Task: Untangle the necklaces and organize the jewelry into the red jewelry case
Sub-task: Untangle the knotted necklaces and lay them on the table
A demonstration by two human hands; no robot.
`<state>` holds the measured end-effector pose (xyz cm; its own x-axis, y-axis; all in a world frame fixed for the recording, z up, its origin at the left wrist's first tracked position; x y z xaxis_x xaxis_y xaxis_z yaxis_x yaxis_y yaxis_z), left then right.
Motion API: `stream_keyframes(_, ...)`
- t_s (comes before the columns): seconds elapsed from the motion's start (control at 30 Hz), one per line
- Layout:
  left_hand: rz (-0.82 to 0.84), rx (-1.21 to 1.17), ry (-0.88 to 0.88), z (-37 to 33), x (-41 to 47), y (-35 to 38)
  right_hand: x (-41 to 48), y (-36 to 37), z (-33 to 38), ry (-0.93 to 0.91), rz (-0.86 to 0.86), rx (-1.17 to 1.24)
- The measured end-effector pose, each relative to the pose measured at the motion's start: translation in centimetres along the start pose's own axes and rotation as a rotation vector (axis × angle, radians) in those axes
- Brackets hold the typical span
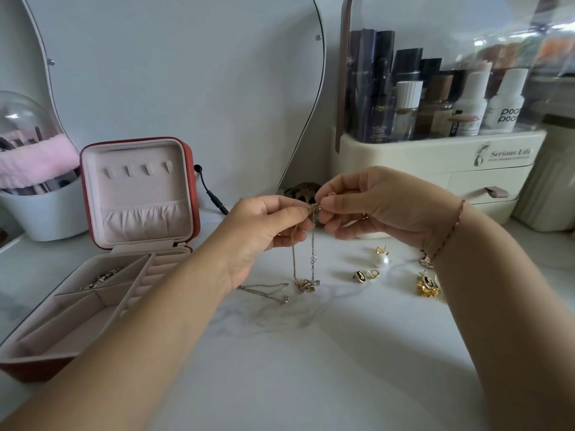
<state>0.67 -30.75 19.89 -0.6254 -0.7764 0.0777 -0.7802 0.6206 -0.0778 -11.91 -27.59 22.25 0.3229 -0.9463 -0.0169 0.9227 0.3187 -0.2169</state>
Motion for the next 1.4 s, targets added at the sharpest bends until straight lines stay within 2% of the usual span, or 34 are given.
stream_keyframes(0.3,0.062,-0.145,0.024,-0.4,0.0,0.7,0.0,-0.2,2.3,-0.246,-0.129,-0.197)
stream_keyframes(0.47,0.083,-0.239,0.033,-0.6,0.0,0.8,-0.3,-0.2,3.2,-0.353,-0.129,-0.142)
stream_keyframes(0.6,0.084,-0.189,0.024,-0.7,-0.3,1.0,-0.4,0.0,3.8,-0.42,-0.116,-0.092)
stream_keyframes(1.07,0.107,-0.135,0.105,-1.7,-0.5,1.3,-0.5,1.1,4.5,-0.511,0.014,0.022)
stream_keyframes(1.4,-0.007,-0.074,0.162,-1.8,-0.3,-0.3,-0.3,2.0,4.5,-0.516,0.07,-0.034)
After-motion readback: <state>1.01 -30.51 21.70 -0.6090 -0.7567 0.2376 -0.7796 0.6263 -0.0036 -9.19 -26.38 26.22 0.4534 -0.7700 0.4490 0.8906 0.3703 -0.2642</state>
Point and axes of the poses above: each hand's wrist, its own x-axis towards the middle knuckle, its own y-axis out of the palm, z = x × y, the point moved 9 cm from there along x, towards the middle knuckle, and after that the axes turned 12 degrees about z, right-handed, at the moved point
